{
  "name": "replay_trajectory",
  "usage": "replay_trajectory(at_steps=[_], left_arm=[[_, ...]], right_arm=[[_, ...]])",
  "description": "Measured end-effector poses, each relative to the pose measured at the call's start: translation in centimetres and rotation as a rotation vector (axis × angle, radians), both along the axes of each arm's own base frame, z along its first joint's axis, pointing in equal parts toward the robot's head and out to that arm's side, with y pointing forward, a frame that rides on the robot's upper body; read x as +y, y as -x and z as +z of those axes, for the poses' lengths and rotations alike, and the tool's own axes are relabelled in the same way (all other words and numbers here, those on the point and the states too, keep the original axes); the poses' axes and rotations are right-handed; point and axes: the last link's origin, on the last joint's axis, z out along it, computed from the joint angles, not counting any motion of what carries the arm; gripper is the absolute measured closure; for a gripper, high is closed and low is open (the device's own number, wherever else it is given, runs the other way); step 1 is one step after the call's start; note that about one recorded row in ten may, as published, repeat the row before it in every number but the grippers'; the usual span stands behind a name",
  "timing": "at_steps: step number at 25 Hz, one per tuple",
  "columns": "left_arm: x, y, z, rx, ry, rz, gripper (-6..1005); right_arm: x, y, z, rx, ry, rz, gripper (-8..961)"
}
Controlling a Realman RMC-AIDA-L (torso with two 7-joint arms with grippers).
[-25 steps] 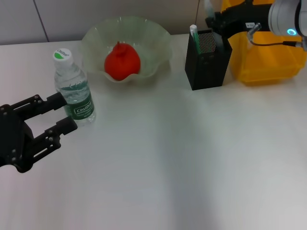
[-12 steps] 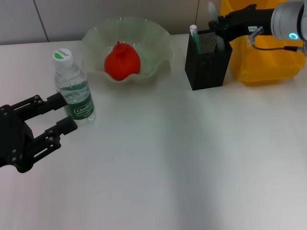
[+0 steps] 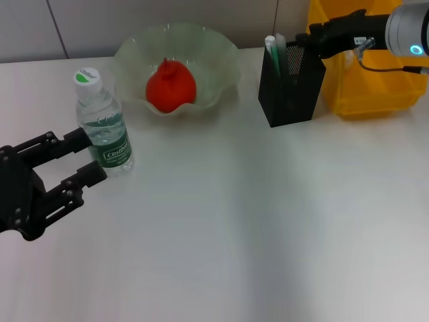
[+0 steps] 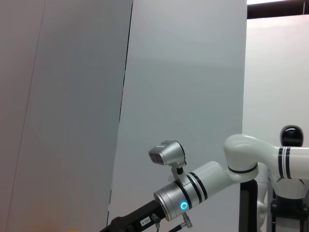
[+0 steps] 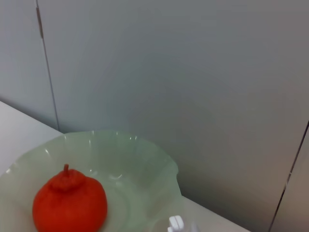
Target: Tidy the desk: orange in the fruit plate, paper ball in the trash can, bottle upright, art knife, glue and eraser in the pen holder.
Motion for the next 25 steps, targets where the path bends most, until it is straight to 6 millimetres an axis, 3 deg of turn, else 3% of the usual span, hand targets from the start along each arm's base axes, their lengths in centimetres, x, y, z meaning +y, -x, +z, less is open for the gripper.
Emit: replay_trajectory(at_steps=[3,8,15,19,25], left_arm=[[0.0,0.0,0.0,-0.001,-0.001,0.0,490],[0.0,0.0,0.0,-0.002,-0.001,0.001,490],[0.0,0.0,0.0,-0.007,0.015,0.008,489],[0.0,0.0,0.0,-0.014,0.037,0.021,488],[-0.2,-0.3,-0.5,-0.012,0.06,0.006,487]], right_arm=[[0.0,-0.1,0.0,-0.001,-0.001,-0.001,736],[0.2,0.1,0.2,-0.002,-0.016,0.005,605],[-0.2,1.7,0.8,0.036,-0.002,0.022,578],[-1.9,2.9,1.5,0.066,0.079,0.039,577],[-4.8,4.0,1.4,0.087,0.219,0.09,471]])
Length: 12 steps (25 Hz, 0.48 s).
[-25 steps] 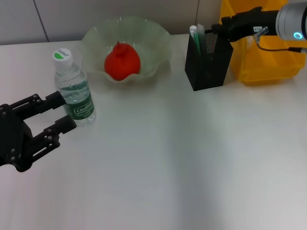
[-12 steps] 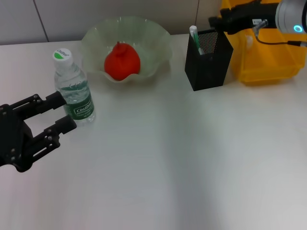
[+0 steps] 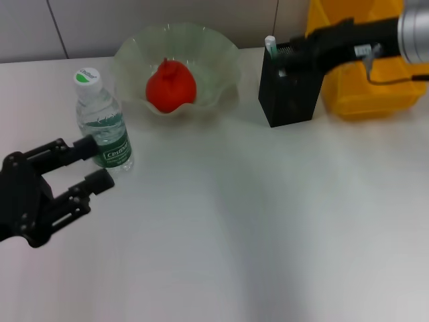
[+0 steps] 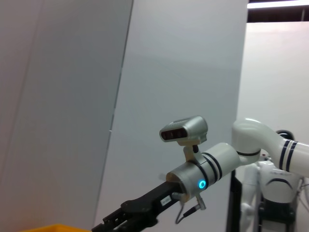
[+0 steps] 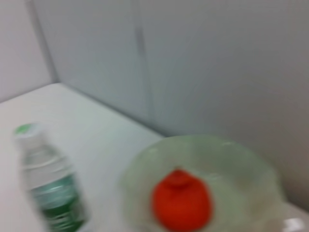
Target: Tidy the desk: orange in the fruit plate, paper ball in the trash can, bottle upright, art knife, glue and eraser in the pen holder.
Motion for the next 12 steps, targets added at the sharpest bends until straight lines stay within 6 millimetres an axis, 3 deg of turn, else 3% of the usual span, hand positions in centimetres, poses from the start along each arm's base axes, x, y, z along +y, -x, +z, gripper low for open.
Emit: replay_trajectory(at_steps=[3,4,5,8,9,12], left_arm=[[0.0,-0.2,-0.1,0.001,0.014,-0.01,487],[0.0,-0.2,-0.1,0.001,0.014,-0.01,487],[0.0,-0.2,-0.1,0.001,0.014,-0.01,487],[0.2,-0.8,-0.7,0.028,0.091,-0.046,486],[0.2,-0.8,-0.7,0.028,0.091,-0.046,486],[0.3,-1.3,-1.6,0.079,0.189,-0.073,484]], right_arm=[[-2.4,0.3,0.2,0.043,0.095,0.039,414],[-4.1,0.2,0.5,0.081,0.151,0.079,395],[-4.1,0.2,0.5,0.081,0.151,0.079,375],[-6.7,-0.1,1.1,0.145,0.206,0.158,319],[-8.5,-0.5,1.4,0.192,0.23,0.243,301],[-10.2,-0.6,1.8,0.231,0.251,0.314,247]])
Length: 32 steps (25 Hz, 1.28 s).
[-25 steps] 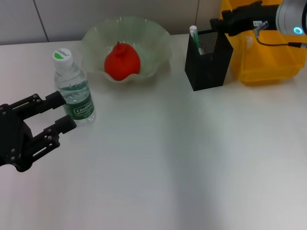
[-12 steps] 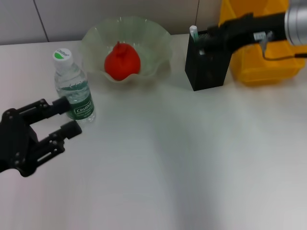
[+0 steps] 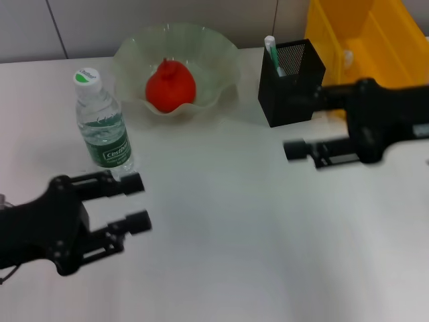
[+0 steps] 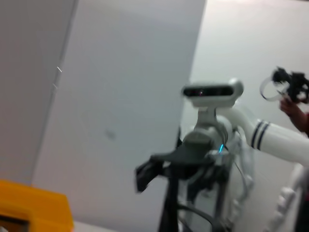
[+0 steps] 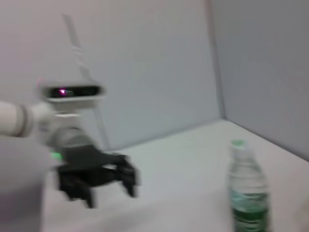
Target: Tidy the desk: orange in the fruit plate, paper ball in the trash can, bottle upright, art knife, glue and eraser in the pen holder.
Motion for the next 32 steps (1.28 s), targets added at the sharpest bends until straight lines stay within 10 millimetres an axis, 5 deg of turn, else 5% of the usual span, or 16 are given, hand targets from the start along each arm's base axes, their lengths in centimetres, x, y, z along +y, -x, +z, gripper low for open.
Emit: replay_trajectory(at_steps=[9,32], left_arm=[[1.9,-0.4,-1.1,0.151,0.026,-0.071,477],[3.6,0.3,-1.2,0.207,-0.029,-0.004,477]], right_arm=[[-2.4,-1.5,-1.3,-0.047,0.107,0.032,202],[-3.3,-2.6,-4.1,-0.033,0.114,0.216,202]])
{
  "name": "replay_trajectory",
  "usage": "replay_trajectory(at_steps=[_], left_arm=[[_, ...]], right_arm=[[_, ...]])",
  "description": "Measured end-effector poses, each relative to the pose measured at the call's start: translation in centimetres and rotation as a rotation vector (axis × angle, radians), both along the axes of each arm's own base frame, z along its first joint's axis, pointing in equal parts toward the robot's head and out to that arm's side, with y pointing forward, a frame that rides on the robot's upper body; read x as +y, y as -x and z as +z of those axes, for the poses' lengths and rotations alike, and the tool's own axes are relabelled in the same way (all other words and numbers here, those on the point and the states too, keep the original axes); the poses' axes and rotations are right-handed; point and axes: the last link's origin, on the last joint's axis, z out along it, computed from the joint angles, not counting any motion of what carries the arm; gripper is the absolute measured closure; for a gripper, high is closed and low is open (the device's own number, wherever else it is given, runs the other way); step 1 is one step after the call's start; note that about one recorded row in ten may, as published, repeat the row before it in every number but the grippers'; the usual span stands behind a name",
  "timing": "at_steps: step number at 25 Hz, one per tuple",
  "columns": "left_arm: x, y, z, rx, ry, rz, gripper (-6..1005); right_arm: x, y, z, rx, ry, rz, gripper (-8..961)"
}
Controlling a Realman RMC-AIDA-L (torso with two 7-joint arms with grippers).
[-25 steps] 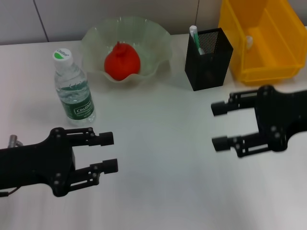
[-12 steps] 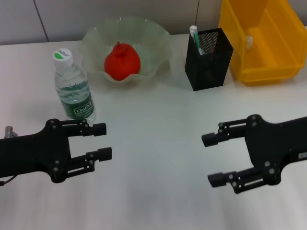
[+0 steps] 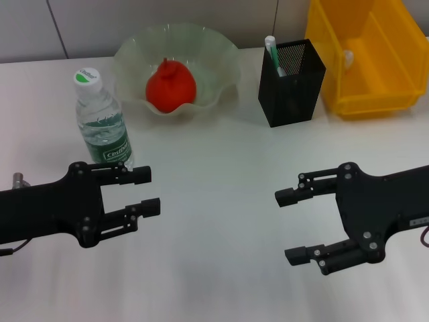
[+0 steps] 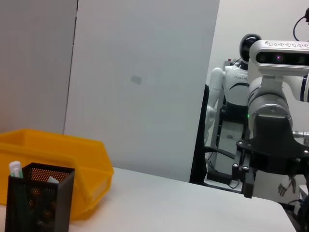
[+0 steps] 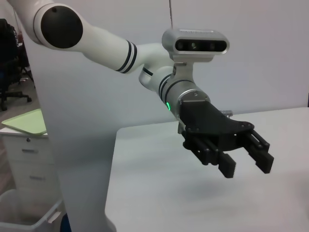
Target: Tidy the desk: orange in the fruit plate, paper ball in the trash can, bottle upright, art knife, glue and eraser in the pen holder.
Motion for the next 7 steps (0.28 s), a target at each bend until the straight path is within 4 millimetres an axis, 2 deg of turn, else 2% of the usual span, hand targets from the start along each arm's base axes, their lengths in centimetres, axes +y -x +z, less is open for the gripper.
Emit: replay_trajectory(at_steps=[7], left_arm=[[0.08,-0.12,-0.08,0.003,0.003,-0.004,477]], right_arm=[[0.16,-0.08,0.01,0.007,-0.01,-0.005,202]])
